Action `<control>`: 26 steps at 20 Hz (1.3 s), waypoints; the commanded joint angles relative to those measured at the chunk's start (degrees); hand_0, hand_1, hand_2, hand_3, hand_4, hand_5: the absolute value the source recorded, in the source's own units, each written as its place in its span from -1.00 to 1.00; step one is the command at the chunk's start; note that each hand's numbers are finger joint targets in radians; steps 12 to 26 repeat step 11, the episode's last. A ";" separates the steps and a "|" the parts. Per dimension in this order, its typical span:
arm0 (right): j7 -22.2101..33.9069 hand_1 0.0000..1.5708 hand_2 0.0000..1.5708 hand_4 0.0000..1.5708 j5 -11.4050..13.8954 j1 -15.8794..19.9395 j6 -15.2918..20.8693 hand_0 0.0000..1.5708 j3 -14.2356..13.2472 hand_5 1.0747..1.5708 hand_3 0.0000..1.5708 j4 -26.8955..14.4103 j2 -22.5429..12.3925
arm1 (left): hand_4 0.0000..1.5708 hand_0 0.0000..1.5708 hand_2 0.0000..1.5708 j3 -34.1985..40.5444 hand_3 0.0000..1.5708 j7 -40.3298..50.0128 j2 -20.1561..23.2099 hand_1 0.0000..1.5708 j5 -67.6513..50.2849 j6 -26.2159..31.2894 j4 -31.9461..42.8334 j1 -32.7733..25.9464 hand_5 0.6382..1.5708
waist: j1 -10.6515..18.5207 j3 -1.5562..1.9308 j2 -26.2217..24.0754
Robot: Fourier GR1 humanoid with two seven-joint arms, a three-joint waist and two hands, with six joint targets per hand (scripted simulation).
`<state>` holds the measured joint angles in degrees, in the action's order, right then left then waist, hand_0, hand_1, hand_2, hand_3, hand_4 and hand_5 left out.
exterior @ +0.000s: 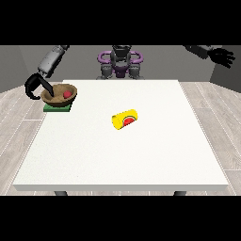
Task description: Pick the cup and pour the ball into the bowl, then pick the bowl and place it on the pad
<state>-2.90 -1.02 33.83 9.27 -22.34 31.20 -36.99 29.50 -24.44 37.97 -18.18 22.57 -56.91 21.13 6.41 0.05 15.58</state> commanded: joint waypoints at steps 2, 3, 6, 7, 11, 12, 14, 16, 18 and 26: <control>4.50 -1.00 -0.77 -1.00 0.37 4.02 -0.63 -1.00 0.85 0.28 -0.85 -1.37 -0.89 | 0.50 -1.00 -1.00 -1.98 -1.00 1.92 -0.55 -1.00 0.78 -0.43 -1.20 0.59 0.96 | 1.05 -0.02 -1.85; 0.72 -1.00 -0.82 -1.00 -1.09 3.35 -2.95 -1.00 -0.93 0.19 -0.88 -2.90 -2.14 | 0.48 -1.00 -1.00 -1.34 -1.00 2.59 -0.64 -1.00 -0.35 -0.77 -2.59 0.78 0.95 | 0.61 0.01 -0.09; 5.51 -1.00 -1.00 -1.00 1.94 2.34 -2.32 -1.00 2.27 0.15 -1.00 -4.55 -1.31 | 0.15 -1.00 -1.00 -9.71 -1.00 11.21 -8.39 -1.00 1.87 -4.04 -11.79 0.31 0.97 | 1.03 0.16 -11.31; 6.23 -1.00 -1.00 -1.00 2.19 2.26 -2.55 -1.00 2.91 0.13 -1.00 -3.28 -1.12 | 0.15 -1.00 -1.00 -9.83 -1.00 9.93 -10.18 -1.00 2.52 -5.72 -10.63 -0.35 0.97 | -0.02 0.02 -11.94; 8.84 -1.00 -1.00 -0.39 0.15 6.17 -9.00 -1.00 5.23 0.45 -1.00 3.14 3.64 | 0.15 -1.00 -1.00 -10.00 -1.00 11.27 -11.10 -1.00 5.01 -7.92 -3.76 -4.05 0.97 | -4.95 -0.19 -21.90; 8.84 -1.00 -1.00 -0.39 0.15 6.17 -9.00 -1.00 5.23 0.45 -1.00 3.14 3.64 | 0.15 -1.00 -1.00 -10.00 -1.00 11.27 -11.10 -1.00 5.01 -7.92 -3.76 -4.05 0.97 | -4.95 -0.19 -21.90; 8.84 -1.00 -1.00 -0.39 0.15 6.17 -9.00 -1.00 5.23 0.45 -1.00 3.14 3.64 | 0.15 -1.00 -1.00 -10.00 -1.00 11.27 -11.10 -1.00 5.01 -7.92 -3.76 -4.05 0.97 | -4.95 -0.19 -21.90; 8.84 -1.00 -1.00 -0.39 0.15 6.17 -9.00 -1.00 5.23 0.45 -1.00 3.14 3.64 | 0.15 -1.00 -1.00 -10.00 -1.00 11.27 -11.10 -1.00 5.01 -7.92 -3.76 -4.05 0.97 | -4.95 -0.19 -21.90; 8.84 -1.00 -1.00 -0.39 0.15 6.17 -9.00 -1.00 5.23 0.45 -1.00 3.14 3.64 | 0.15 -1.00 -1.00 -10.00 -1.00 11.27 -11.10 -1.00 5.01 -7.92 -3.76 -4.05 0.97 | -4.95 -0.19 -21.90; 8.84 -1.00 -1.00 -0.39 0.15 6.17 -9.00 -1.00 5.23 0.45 -1.00 3.14 3.64 | 0.15 -1.00 -1.00 -10.00 -1.00 11.27 -11.10 -1.00 5.01 -7.92 -3.76 -4.05 0.97 | -4.95 -0.19 -21.90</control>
